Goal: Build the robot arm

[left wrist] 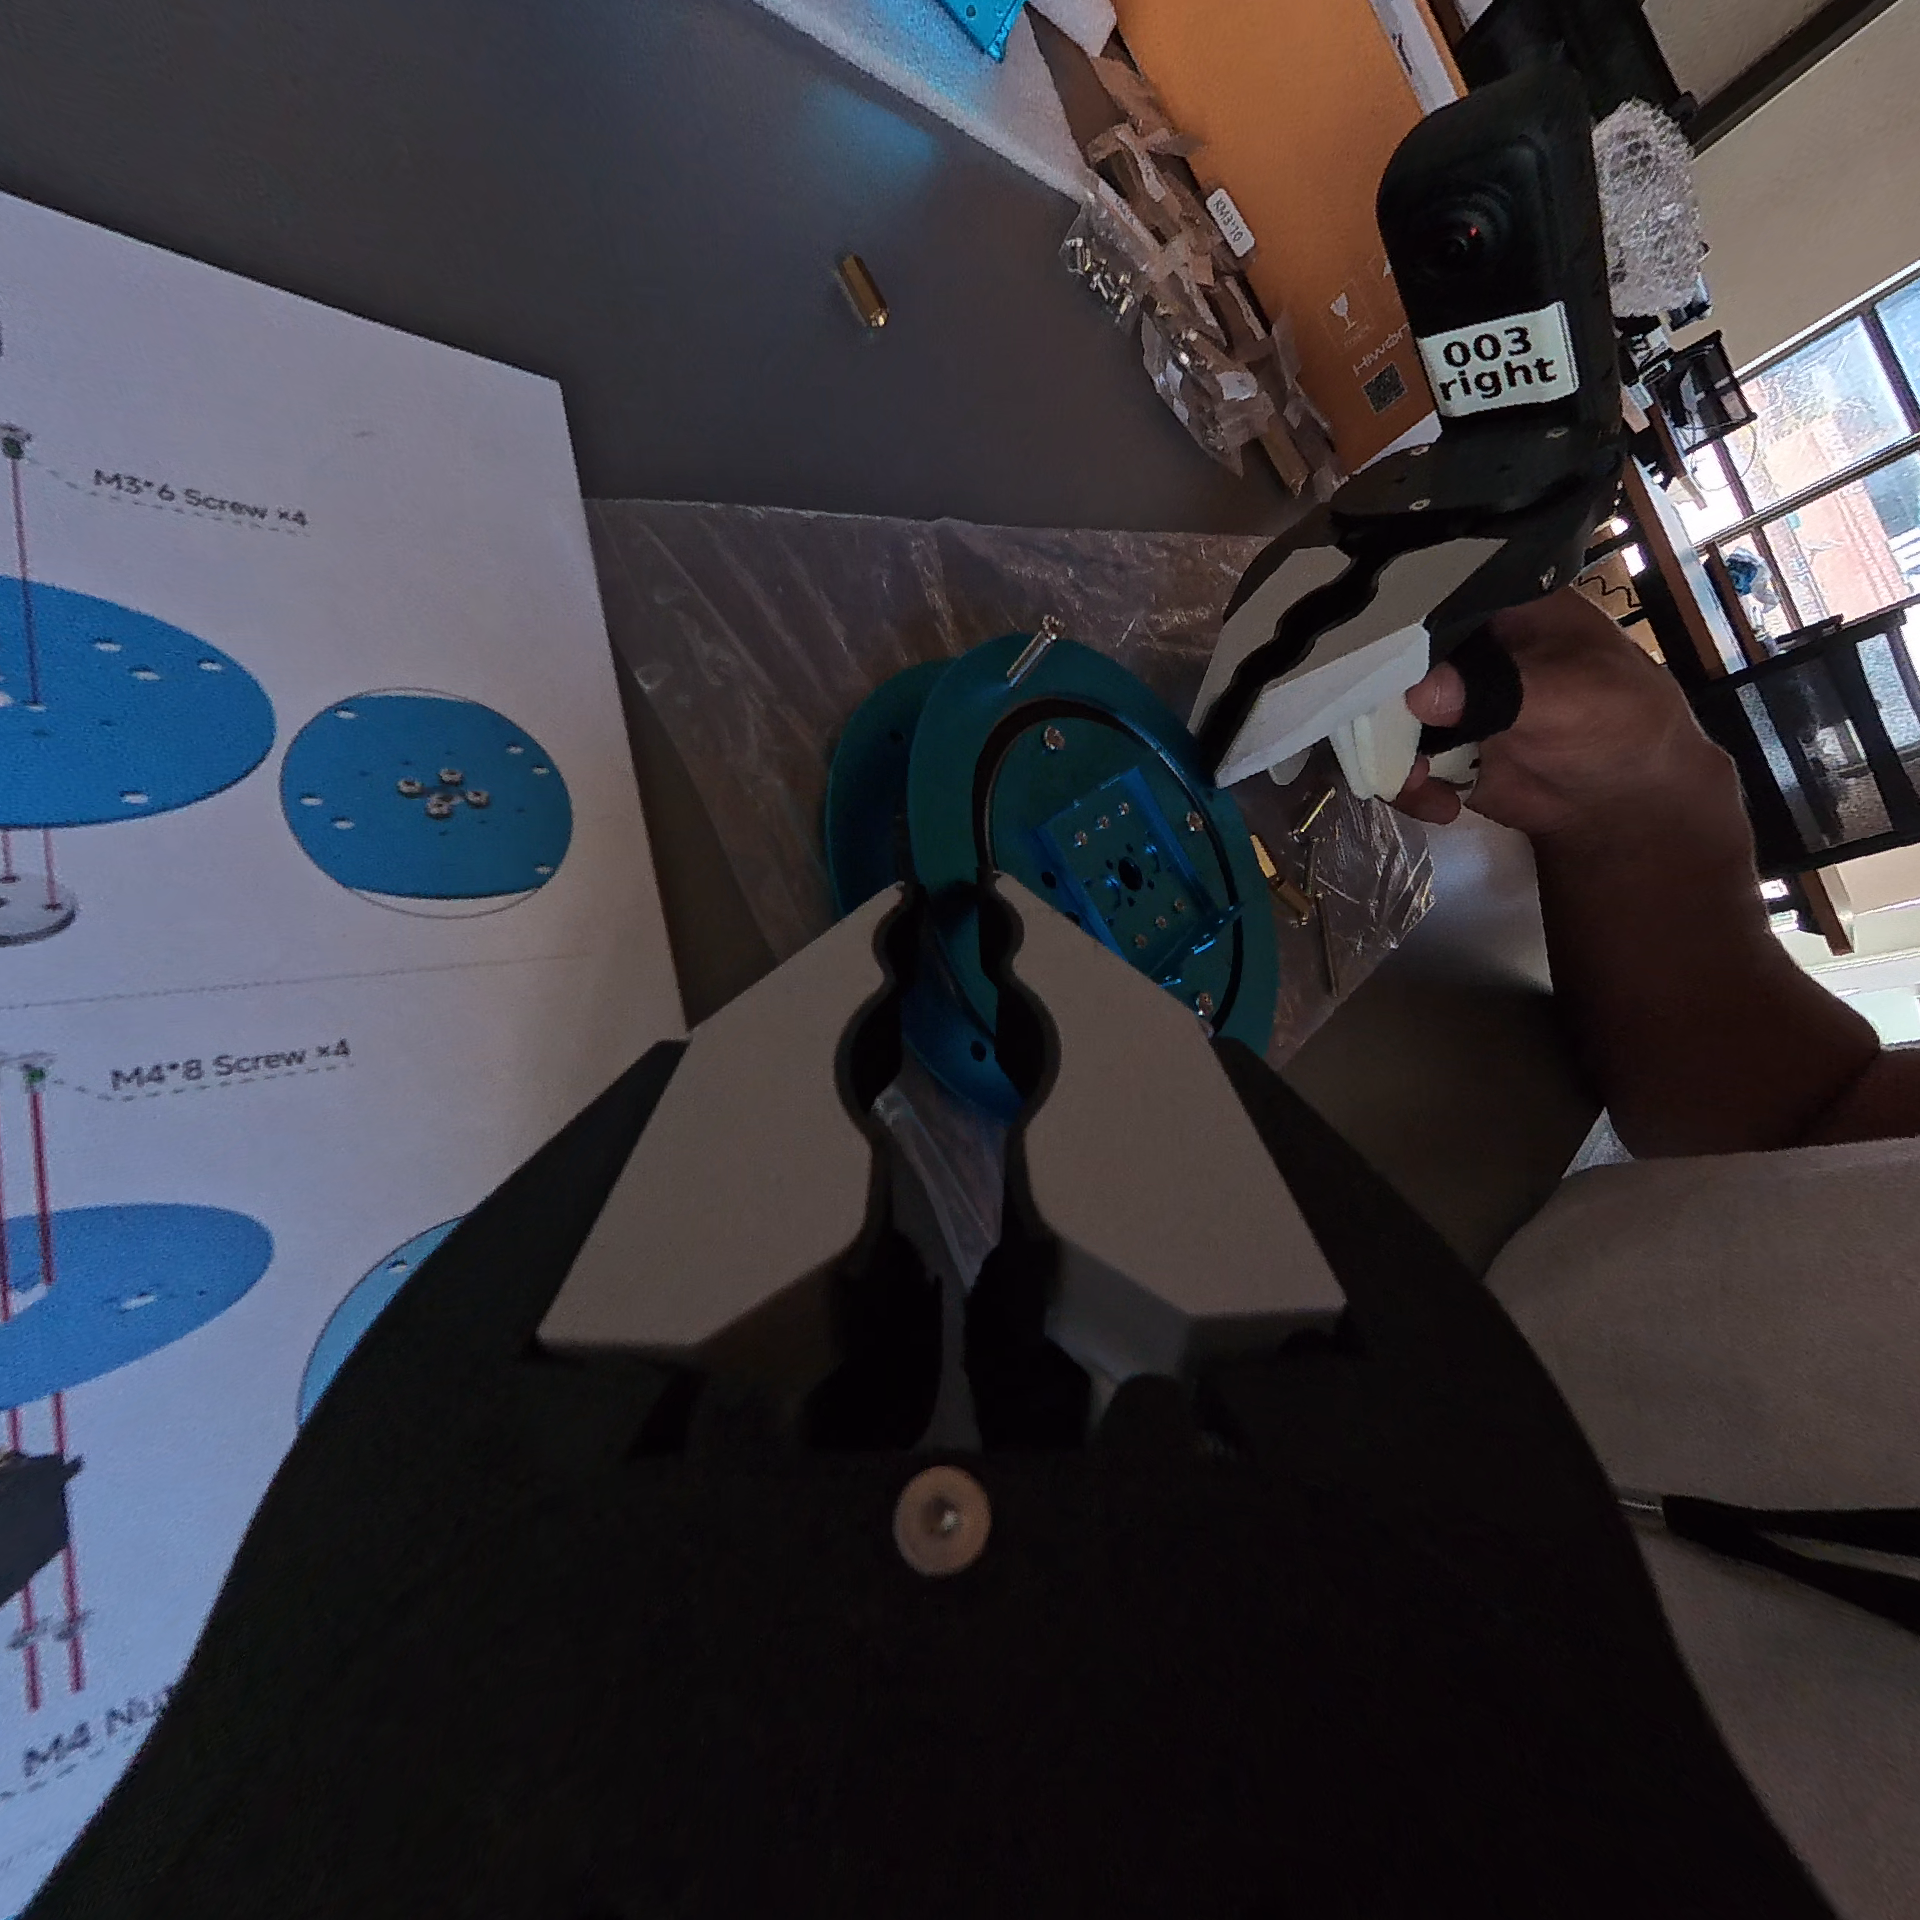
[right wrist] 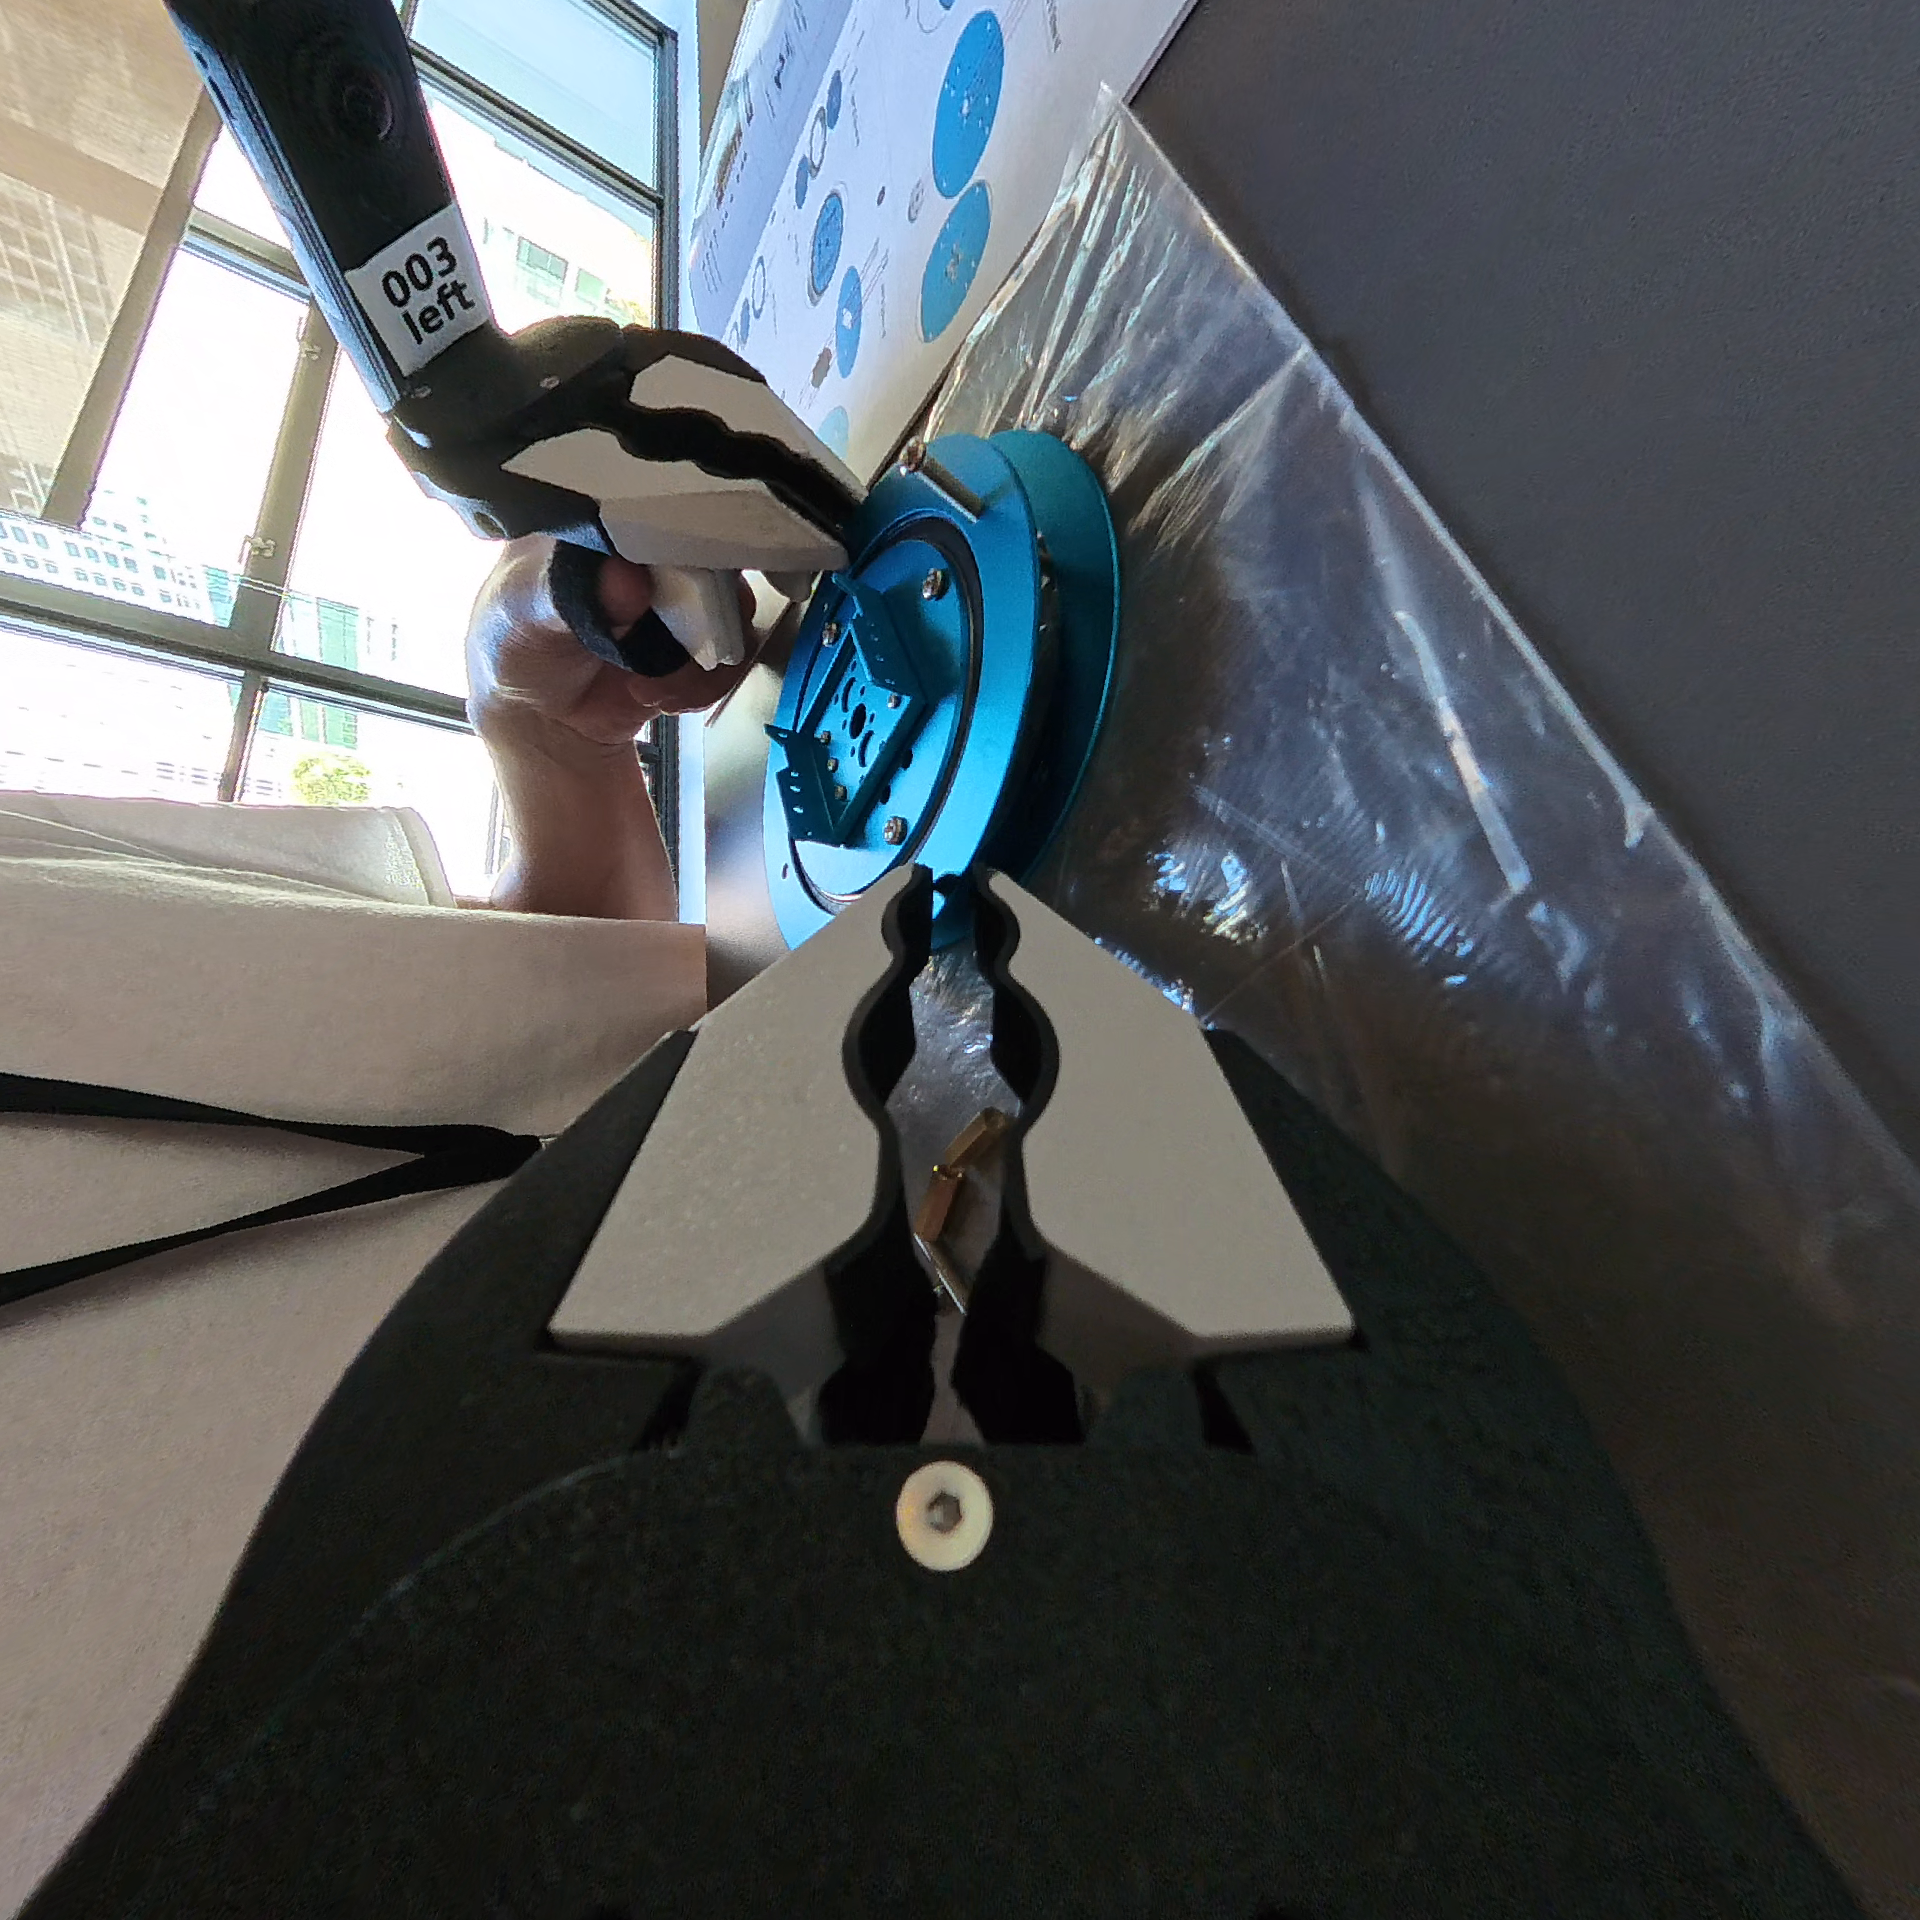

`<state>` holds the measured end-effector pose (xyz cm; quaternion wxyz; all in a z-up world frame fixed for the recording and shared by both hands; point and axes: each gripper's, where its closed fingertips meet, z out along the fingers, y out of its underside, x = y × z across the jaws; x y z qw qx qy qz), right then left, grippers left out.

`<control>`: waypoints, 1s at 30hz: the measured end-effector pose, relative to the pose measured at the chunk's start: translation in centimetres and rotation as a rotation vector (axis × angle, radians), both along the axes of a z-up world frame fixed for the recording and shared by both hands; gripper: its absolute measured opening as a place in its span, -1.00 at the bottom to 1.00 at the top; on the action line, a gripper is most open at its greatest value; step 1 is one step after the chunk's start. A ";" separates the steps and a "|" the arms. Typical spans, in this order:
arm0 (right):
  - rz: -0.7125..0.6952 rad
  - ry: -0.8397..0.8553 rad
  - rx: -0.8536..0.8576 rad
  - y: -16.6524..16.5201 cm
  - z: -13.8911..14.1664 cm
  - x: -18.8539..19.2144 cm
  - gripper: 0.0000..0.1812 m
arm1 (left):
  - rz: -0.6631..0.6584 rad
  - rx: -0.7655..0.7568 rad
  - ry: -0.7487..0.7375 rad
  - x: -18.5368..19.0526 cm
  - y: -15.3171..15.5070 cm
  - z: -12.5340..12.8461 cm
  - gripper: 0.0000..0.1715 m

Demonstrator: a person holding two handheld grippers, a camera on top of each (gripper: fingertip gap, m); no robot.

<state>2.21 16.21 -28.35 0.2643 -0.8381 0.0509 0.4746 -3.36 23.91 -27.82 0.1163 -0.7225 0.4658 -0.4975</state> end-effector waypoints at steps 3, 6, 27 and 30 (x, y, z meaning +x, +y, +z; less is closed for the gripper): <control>-0.003 -0.011 -0.002 -0.1 0.0 0.3 -0.93 | -0.001 0.004 -0.006 -0.1 -0.1 0.4 -0.83; -0.028 -0.038 0.004 -0.1 0.2 1.1 -0.93 | 0.013 0.033 -0.014 -0.7 0.2 1.1 -0.80; -0.020 -0.085 0.031 0.1 0.1 0.3 -0.95 | 0.028 0.129 0.007 -1.5 0.1 0.0 -0.80; -0.006 -0.083 0.031 0.0 0.1 0.0 -0.95 | 0.019 0.127 0.015 -1.6 0.0 -0.2 -0.79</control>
